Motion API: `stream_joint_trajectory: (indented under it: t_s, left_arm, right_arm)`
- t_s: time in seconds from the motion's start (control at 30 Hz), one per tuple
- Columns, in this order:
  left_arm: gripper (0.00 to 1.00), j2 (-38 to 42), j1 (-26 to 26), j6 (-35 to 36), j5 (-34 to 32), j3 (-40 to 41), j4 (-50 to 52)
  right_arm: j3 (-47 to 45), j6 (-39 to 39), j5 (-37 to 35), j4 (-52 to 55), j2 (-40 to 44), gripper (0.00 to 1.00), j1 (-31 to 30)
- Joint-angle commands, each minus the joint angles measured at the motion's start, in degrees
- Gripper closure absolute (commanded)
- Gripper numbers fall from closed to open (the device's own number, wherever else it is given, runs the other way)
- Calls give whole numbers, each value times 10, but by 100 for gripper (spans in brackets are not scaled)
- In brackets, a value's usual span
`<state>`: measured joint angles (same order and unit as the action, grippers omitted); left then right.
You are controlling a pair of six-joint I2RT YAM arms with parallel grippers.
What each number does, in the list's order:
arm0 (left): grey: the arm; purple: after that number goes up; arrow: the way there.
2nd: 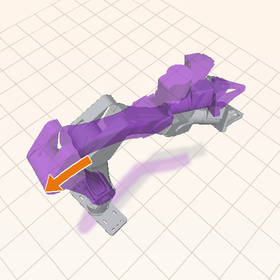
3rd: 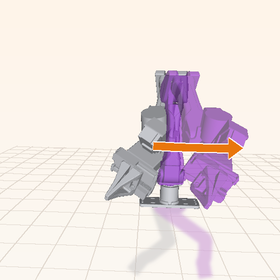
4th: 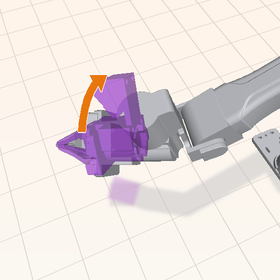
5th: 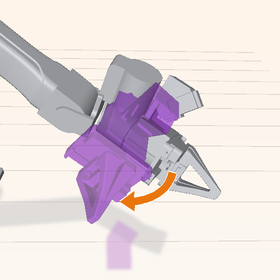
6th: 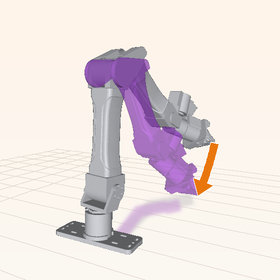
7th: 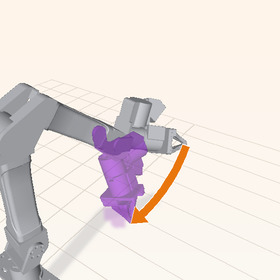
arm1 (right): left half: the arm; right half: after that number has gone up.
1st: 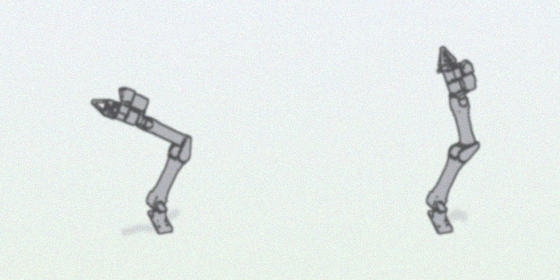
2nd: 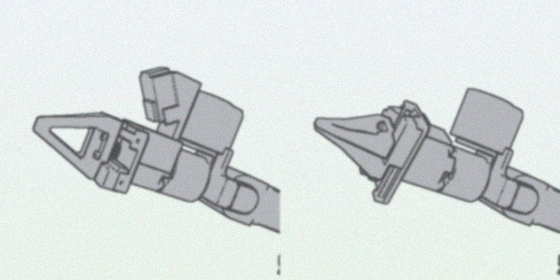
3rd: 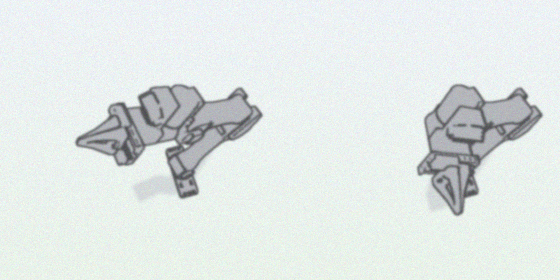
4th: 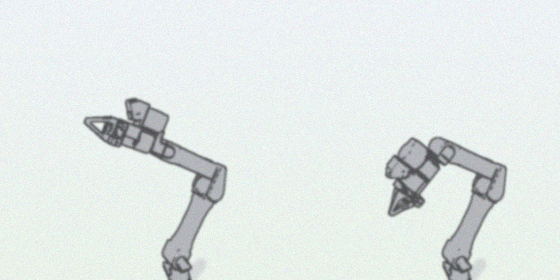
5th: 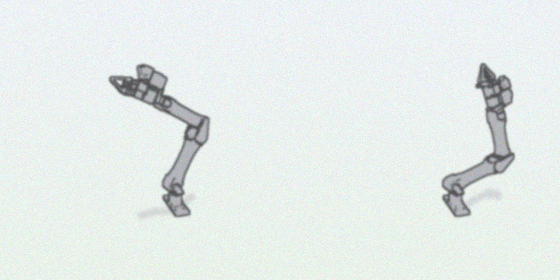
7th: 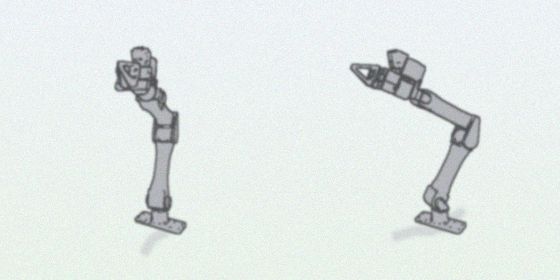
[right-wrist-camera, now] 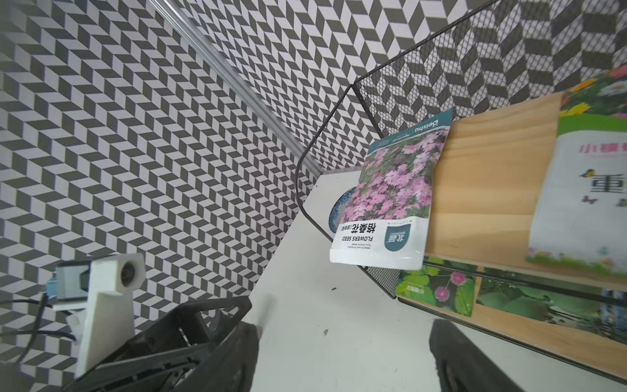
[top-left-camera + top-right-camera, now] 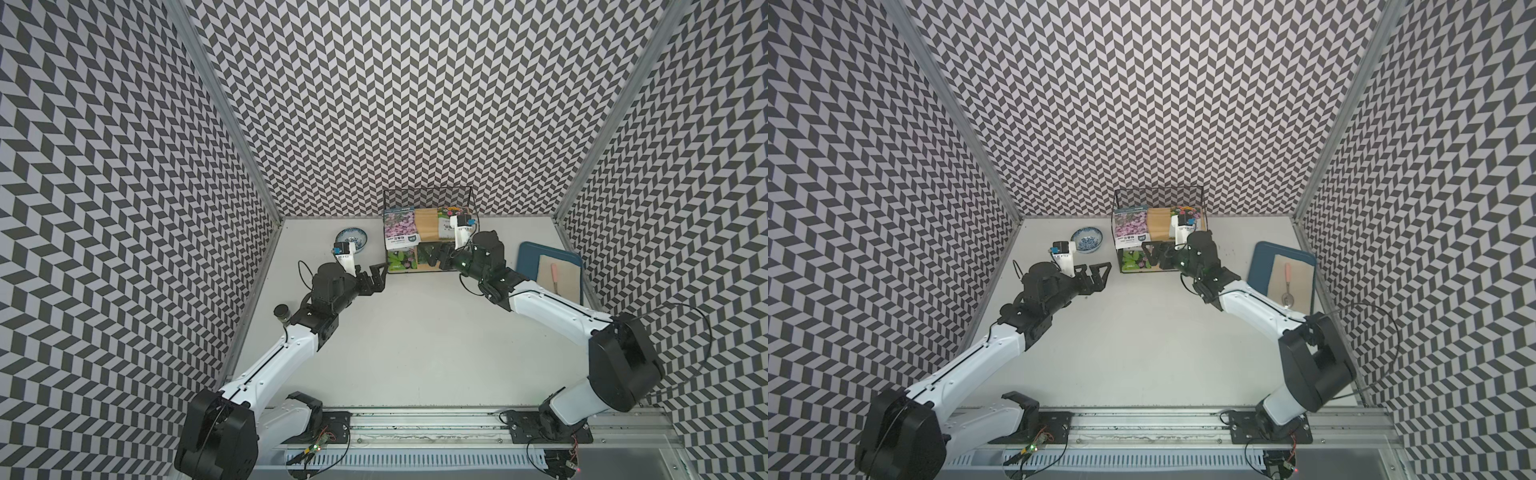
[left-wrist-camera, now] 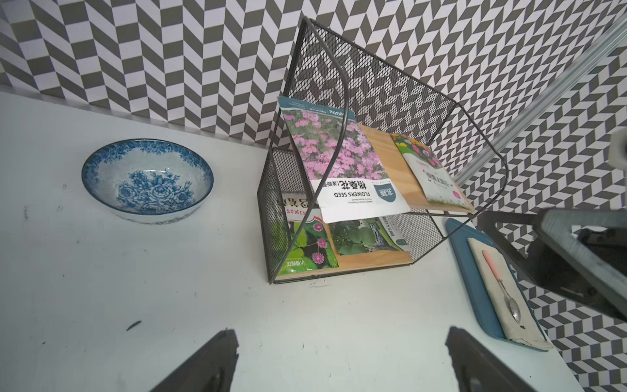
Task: Take the seed bag off the shelf
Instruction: Pick up the seed packet from the shelf.
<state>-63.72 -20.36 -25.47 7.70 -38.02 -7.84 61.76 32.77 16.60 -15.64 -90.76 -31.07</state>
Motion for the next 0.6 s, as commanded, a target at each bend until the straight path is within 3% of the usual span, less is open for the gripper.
stream_joint_trajectory:
  t_s: [0.0, 0.57]
  left_arm:
    - [0, 18, 12, -3, -5, 7, 0]
    - [0, 0, 37, -4, 13, 21, 2]
  right_arm:
    - [23, 62, 45, -32, -32, 19, -3]
    - [78, 175, 19, -68, -130, 20, -28]
